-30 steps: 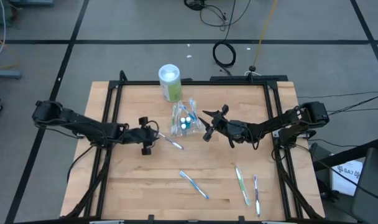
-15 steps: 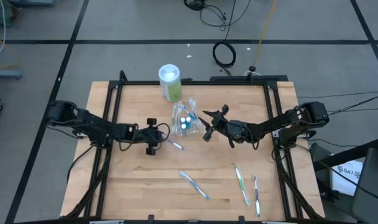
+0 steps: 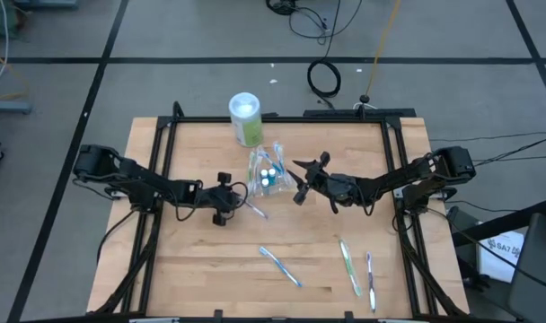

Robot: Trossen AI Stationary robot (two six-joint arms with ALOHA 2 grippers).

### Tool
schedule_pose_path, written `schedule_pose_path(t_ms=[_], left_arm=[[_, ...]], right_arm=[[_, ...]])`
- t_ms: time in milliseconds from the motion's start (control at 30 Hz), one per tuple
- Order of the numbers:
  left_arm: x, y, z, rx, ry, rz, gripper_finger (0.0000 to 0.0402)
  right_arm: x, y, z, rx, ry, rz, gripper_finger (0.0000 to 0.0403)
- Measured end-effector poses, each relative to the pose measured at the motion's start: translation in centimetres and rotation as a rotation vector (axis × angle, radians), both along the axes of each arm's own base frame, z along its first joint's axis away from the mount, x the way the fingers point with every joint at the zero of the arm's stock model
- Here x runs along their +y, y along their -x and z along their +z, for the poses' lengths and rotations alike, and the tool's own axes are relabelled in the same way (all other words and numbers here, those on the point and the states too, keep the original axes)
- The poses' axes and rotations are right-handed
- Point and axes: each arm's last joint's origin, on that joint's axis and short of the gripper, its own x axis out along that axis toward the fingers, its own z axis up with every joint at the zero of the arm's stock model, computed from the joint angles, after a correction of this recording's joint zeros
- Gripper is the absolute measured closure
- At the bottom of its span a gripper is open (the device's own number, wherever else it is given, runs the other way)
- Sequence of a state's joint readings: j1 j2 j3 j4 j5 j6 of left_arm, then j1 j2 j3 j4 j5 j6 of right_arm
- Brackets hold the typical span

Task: Pick & Place toothbrushing station
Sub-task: Put the left violet toothbrush into the left side of the transparent organizer

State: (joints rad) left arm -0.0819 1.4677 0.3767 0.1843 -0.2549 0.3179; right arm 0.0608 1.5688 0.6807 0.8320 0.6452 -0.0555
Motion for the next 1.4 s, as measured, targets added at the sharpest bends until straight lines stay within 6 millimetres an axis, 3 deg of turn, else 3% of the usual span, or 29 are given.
schedule_pose_path(t_ms=[300,500,700,1000,1200,1267,1400], left_arm=[[0.3,0.0,-0.1,0.003,0.024,-0.004,0.0392],[-0.7,0.0,-0.1,0.014,0.0,-0.095,0.0377],[-4.1,-1.0,1.3,0.037,-0.038,-0.429,0.0397],[-7.9,-3.8,6.3,0.047,-0.496,-0.671,0.0398],[-8.2,-5.3,8.8,0.031,-0.714,-0.712,0.0398],[-8.1,-5.6,9.2,-0.005,-0.659,-0.658,0.0397],[-7.6,-5.9,9.4,-0.081,-0.376,-0.433,0.0384]], right_arm=[[0.3,-0.1,-0.2,-0.011,-0.074,0.094,0.0248],[0.2,-0.1,-0.2,-0.012,-0.074,0.094,0.0248],[0.5,-0.3,-0.3,-0.026,-0.128,0.209,0.0248],[0.7,-0.4,-0.9,-0.004,-0.443,0.58,0.0248],[-0.2,-0.2,-1.6,0.048,-0.533,0.543,0.0248],[-0.6,-0.1,-1.9,0.071,-0.552,0.521,0.0248],[-0.9,0.1,-2.4,0.121,-0.568,0.495,0.0248]])
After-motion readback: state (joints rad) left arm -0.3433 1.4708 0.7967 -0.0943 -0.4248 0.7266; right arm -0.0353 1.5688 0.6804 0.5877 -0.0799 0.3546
